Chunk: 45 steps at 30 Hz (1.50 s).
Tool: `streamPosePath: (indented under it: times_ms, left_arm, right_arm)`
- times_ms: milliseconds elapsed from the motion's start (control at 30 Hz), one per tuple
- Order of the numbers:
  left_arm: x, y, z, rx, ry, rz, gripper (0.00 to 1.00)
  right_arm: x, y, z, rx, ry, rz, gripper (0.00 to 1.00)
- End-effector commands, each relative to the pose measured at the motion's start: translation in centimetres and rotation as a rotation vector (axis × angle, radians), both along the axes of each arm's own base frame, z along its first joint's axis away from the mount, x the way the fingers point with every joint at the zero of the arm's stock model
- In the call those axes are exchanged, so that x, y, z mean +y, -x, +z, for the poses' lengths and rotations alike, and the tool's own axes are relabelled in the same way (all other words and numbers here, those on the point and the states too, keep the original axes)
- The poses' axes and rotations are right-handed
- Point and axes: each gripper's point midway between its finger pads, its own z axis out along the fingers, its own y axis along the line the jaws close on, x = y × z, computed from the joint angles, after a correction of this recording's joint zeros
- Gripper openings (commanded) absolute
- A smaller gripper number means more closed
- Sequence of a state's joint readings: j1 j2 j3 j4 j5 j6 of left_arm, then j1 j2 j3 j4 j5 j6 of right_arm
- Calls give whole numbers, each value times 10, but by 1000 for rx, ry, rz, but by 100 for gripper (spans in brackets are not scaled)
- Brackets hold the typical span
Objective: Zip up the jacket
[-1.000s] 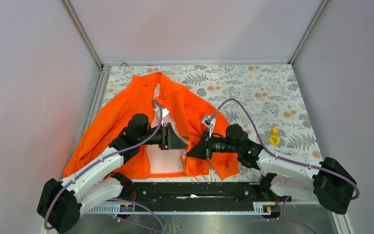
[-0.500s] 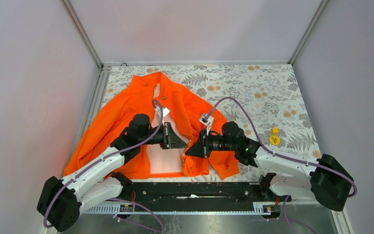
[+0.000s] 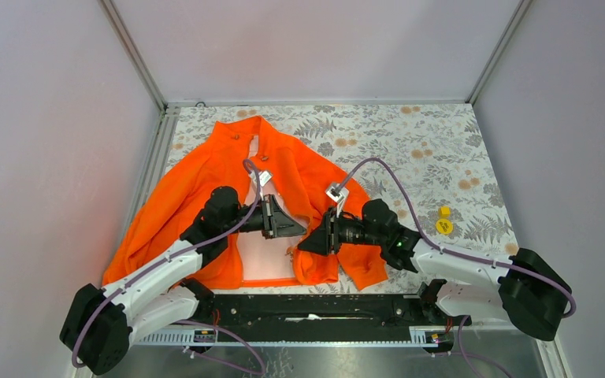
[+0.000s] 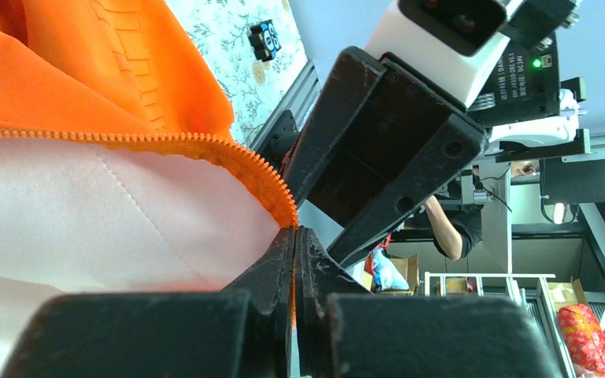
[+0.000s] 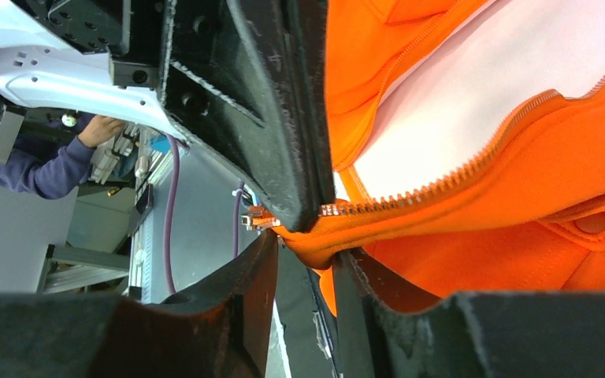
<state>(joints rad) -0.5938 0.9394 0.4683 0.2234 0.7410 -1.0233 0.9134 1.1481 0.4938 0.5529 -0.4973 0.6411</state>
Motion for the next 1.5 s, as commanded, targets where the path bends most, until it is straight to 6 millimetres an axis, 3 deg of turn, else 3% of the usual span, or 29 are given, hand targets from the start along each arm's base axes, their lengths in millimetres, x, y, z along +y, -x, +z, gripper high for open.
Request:
streamPosePath:
  times_ms: [0, 200, 400, 533, 700, 833, 900, 1067, 1133, 1200, 1233, 1367, 1467]
  left_arm:
    - [-3, 5, 23, -61, 87, -34, 0]
    - [-3, 6, 19, -53, 87, -37, 0]
    - [-1, 6, 15, -37, 99, -19, 0]
    - [0, 5, 10, -31, 79, -13, 0]
    - [1, 2, 10, -52, 60, 6, 0]
    - [3, -3, 5, -64, -5, 21, 0]
    - [5, -5, 0, -64, -42, 28, 8]
    - [14, -12, -13, -61, -151, 83, 45]
    - [25, -20, -22, -51, -251, 149, 62]
    - [37, -28, -28, -54, -346, 210, 86]
    - [45, -32, -31, -50, -395, 252, 91]
    - [81, -43, -53, 45, -601, 428, 92]
    - [61, -35, -49, 36, -526, 319, 76]
  right_arm:
    - [3, -15, 16, -23, -83, -75, 40]
    - [4, -10, 21, -15, -129, -59, 55]
    - [6, -14, 19, 0, -128, -74, 52]
    - [6, -15, 24, 3, -146, -85, 41]
    - [4, -15, 19, 12, -124, -93, 0]
    - [0, -14, 8, 16, -79, -100, 0]
    - [-1, -15, 5, 20, -55, -102, 0]
    - [-4, -14, -7, 8, 56, -81, 0]
    - [-7, -18, -15, -8, 132, -85, 0]
    - [-11, -21, -23, -28, 200, -79, 0]
    - [-12, -20, -27, -35, 224, -69, 0]
    - [-13, -15, -33, -49, 278, -5, 0]
    - [-8, -15, -31, -42, 284, 16, 0]
